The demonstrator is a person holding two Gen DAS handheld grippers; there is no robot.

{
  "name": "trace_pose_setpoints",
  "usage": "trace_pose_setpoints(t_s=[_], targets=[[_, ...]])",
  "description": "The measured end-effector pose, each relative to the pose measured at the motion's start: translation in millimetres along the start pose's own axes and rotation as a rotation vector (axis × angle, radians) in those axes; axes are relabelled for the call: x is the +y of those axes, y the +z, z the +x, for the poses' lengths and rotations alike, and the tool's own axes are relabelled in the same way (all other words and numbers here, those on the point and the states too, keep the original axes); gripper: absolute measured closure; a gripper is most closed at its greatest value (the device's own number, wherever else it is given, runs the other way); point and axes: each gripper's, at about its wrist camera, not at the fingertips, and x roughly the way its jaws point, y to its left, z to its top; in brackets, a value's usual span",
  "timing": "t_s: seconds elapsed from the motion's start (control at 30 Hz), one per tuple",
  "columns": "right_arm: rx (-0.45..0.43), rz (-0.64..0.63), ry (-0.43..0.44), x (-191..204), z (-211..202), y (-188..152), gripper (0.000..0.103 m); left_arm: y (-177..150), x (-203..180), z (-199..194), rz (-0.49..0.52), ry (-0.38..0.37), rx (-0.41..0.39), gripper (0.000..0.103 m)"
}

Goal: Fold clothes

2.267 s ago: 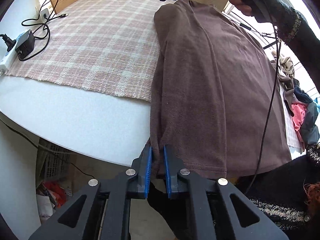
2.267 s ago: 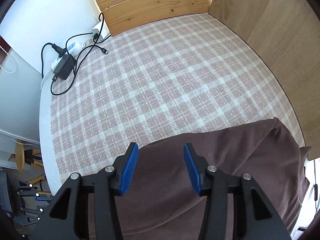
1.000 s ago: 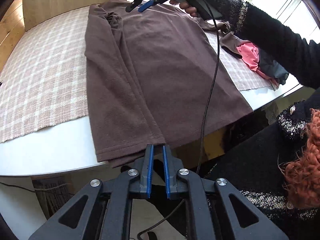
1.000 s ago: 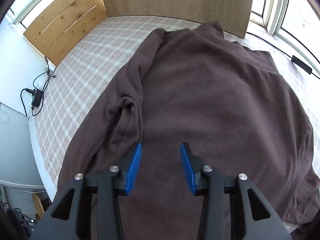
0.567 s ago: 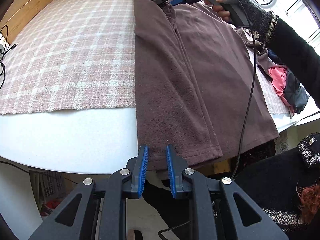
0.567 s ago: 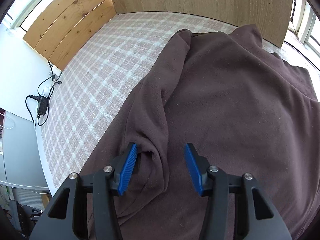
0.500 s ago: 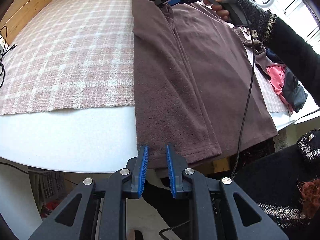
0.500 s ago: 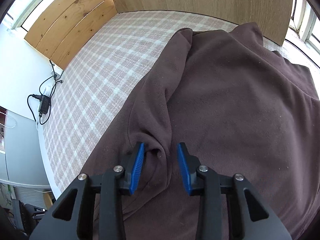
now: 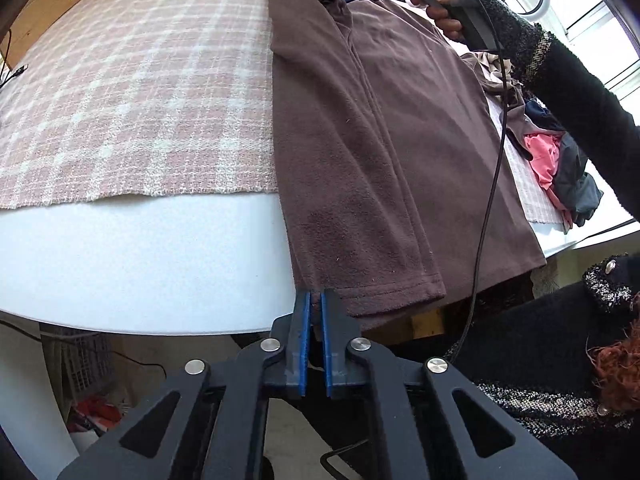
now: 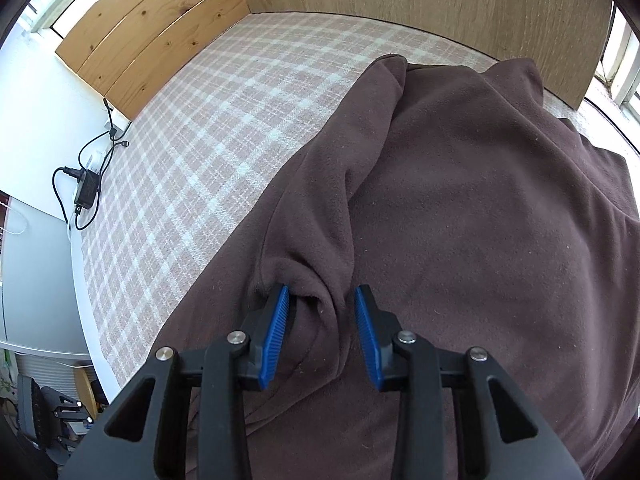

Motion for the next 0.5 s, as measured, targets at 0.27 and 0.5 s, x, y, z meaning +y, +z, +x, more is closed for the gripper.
trace_pose_setpoints(t_s=[0.27, 0.5], targets=[[-0.043, -0.034, -0.009, 4.8, -15.8, -2.4, 0.092, -5.7, -4.2, -28.0, -0.006, 0.019, -0.042, 0.100], [-0.003, -0.034, -0.099, -6.6, 1.5, -12.1, 0.094, -20.1, 10.5, -9.3, -0.091, 0.011, -0.018, 0.100]])
